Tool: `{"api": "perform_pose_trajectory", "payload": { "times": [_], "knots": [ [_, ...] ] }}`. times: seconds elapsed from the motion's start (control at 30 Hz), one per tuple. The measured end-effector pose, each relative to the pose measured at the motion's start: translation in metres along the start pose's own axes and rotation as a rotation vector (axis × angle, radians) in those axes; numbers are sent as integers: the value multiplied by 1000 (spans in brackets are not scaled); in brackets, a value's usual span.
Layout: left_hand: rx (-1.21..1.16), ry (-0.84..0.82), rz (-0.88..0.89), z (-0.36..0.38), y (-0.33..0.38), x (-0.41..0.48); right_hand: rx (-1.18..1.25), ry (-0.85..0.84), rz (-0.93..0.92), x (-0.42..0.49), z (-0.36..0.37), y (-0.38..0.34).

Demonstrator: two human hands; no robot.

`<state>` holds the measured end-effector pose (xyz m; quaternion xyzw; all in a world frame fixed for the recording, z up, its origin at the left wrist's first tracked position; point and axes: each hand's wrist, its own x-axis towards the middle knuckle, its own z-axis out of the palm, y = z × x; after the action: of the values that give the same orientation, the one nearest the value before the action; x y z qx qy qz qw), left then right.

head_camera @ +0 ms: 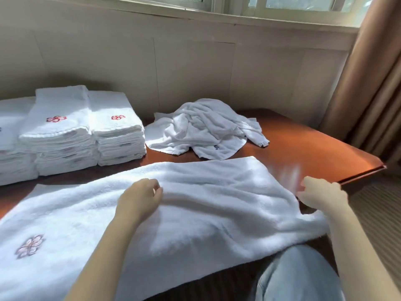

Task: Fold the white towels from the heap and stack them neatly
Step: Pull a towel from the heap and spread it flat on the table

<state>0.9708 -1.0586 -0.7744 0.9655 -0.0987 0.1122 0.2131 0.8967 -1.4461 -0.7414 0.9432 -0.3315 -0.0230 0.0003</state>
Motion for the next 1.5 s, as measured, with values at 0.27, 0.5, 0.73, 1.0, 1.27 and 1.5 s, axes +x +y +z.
{"api": "perform_pose_trajectory", "payload": {
  "times": [0.27, 0.5, 0.73, 1.0, 1.27, 1.5],
  "knots": [
    [165, -189, -288, -8, -67, -4, 204, -51, -710, -24, 40, -181],
    [198, 121, -660, -60, -159, -4, 165, -49, -681, 31, 39, -246],
    [22, -505, -607, -117, -201, 25, -53, -176, -746, 64, 20, -284],
    [72, 262, -624, -112, -220, 27, 562, 281, -667, 62, 19, -302],
    [72, 119, -527, -106, -237, 7, 648, 427, -718, 32, -1, -298],
    [120, 287, -561, -80, -228, -38, 555, 351, -688, 3, 64, -252]
  ]
}}
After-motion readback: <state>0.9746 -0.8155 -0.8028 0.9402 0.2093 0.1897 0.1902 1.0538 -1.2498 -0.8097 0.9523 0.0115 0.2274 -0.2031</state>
